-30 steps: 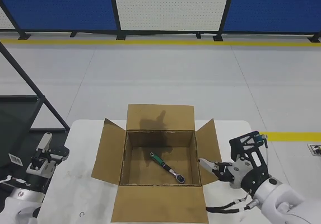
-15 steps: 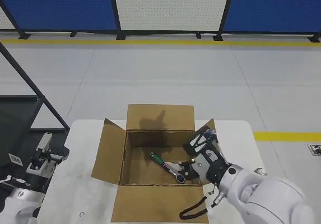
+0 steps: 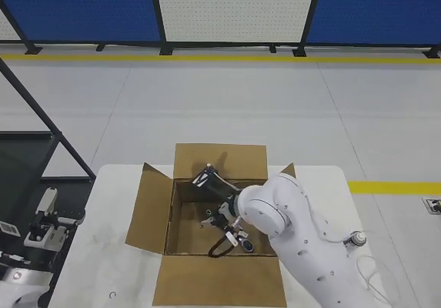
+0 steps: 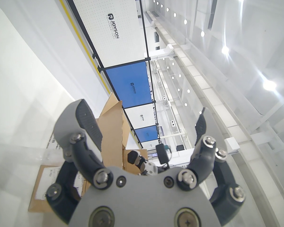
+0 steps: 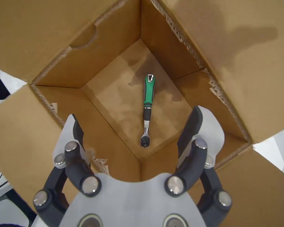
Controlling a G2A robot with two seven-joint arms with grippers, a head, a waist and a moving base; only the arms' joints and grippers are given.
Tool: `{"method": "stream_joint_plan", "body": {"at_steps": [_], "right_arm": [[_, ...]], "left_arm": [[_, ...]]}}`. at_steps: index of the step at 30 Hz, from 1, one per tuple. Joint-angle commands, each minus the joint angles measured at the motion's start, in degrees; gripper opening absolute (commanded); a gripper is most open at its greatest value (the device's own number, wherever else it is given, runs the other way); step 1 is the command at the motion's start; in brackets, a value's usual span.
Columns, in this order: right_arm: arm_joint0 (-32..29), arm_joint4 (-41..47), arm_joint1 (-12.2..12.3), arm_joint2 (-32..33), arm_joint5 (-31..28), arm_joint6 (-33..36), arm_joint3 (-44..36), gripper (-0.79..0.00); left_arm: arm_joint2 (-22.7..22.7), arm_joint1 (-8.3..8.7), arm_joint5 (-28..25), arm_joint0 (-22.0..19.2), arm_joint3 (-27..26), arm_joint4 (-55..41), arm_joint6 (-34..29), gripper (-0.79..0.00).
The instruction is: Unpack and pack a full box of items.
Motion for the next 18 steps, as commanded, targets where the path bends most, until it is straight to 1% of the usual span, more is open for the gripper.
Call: {"method": "stream_joint_plan", "body": {"at_steps": [1,4,7,16,18], "right_arm": [[0.3,0.7,-0.3,-0.8,0.1,-1.6,4.1,0.0],[1.5,0.5,-0.8,-2.9,0.5,-2.0,8.9,0.0],[2.8,-0.4,-1.5,-4.4,3.3,-2.0,12.2,0.0],[2.8,-0.4,-1.5,-4.4,3.3,-2.0,12.2,0.0],[2.2,-1.0,-1.4,-4.7,2.9,-3.4,12.2,0.0]], "left_arm": [[0.0,0.0,0.0,0.1,-0.1,0.1,0.1,0.0],[0.2,0.0,0.2,0.2,-0.3,0.3,0.3,0.0],[0.4,0.01,0.3,0.2,-0.4,0.6,0.4,0.0],[0.4,0.01,0.3,0.2,-0.4,0.6,0.4,0.0],[0.4,0.01,0.3,0.2,-0.4,0.6,0.4,0.0]]}}
